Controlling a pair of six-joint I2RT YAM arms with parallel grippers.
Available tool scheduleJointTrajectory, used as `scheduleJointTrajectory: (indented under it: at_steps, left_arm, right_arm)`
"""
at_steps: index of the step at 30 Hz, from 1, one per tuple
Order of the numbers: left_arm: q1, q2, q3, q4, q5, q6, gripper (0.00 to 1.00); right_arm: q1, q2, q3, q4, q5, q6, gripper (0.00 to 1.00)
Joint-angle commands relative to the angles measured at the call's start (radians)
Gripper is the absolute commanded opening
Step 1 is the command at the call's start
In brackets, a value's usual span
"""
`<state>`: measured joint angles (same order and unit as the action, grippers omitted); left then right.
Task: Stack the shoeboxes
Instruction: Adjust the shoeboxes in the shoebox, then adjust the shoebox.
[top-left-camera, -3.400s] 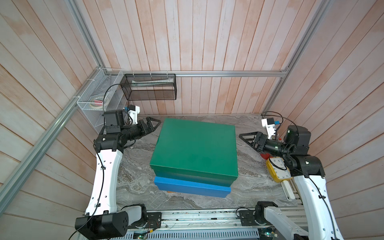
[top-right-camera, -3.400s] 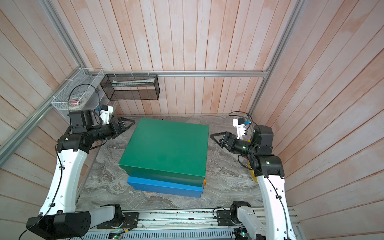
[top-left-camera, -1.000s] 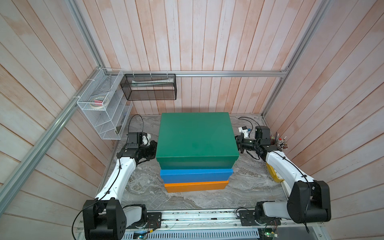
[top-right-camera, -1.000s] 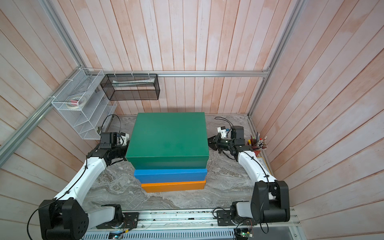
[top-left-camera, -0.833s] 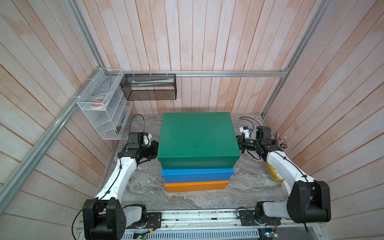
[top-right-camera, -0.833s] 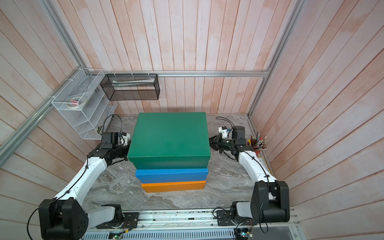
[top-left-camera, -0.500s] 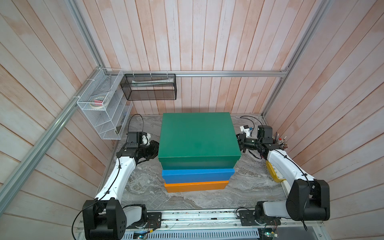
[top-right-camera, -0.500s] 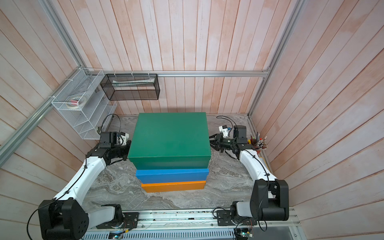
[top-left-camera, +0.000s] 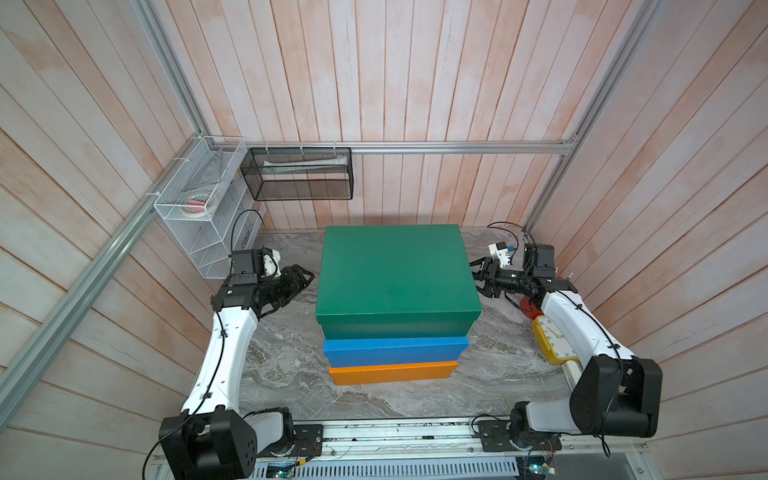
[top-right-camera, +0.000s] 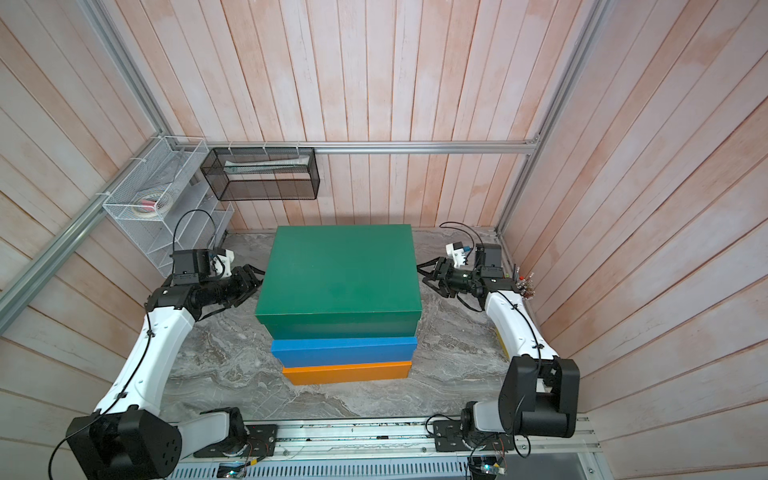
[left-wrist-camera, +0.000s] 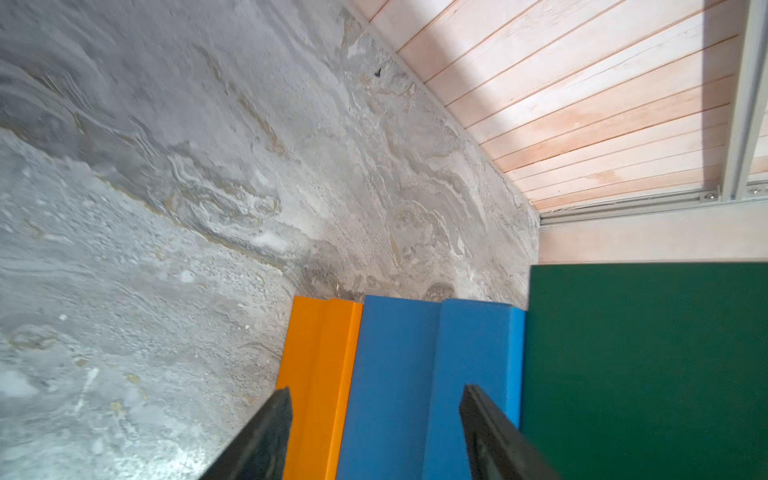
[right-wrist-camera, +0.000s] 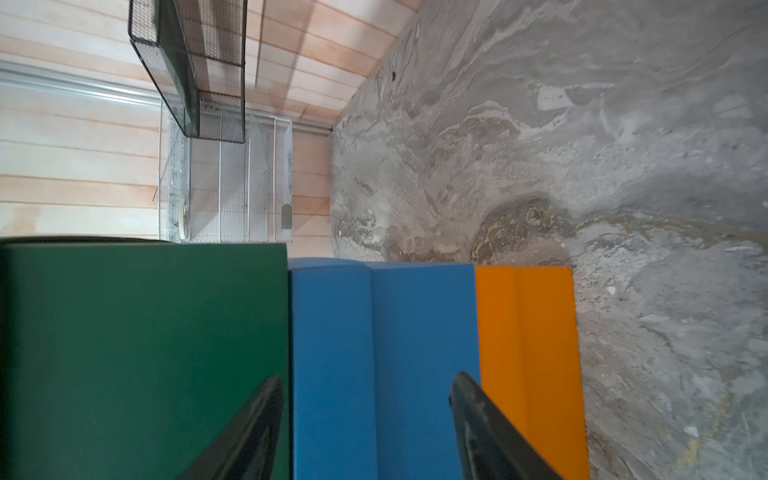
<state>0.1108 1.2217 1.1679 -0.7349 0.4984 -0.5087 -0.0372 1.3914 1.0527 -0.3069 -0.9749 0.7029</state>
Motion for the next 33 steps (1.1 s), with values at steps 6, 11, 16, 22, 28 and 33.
scheduleJointTrajectory:
  at_steps: [6, 11, 16, 22, 28, 33]
  left_arm:
    - [0.003, -0.078, 0.144, -0.013, 0.024, 0.044, 0.68]
    - [-0.019, -0.109, 0.18, 0.01, 0.117, 0.003, 0.77]
    - [-0.077, -0.122, 0.182, 0.027, 0.177, -0.03, 0.81]
    - [-0.121, -0.144, 0.144, 0.021, 0.205, -0.044, 0.82]
    - [-0.123, -0.173, 0.135, 0.018, 0.224, -0.051, 0.82]
    - [-0.131, -0.189, 0.123, 0.001, 0.269, -0.062, 0.82]
  right_arm:
    - [-0.109, -0.088, 0.119, -0.11, 0.06, -0.049, 0.67]
    - [-0.107, -0.182, 0.203, -0.036, 0.033, 0.088, 0.72]
    - [-0.022, -0.222, 0.205, 0.005, 0.004, 0.142, 0.76]
    - [0.091, -0.224, 0.215, -0.046, 0.054, 0.124, 0.78]
    - [0.163, -0.215, 0.207, -0.046, 0.094, 0.127, 0.78]
    - [0.198, -0.203, 0.219, -0.034, 0.095, 0.134, 0.78]
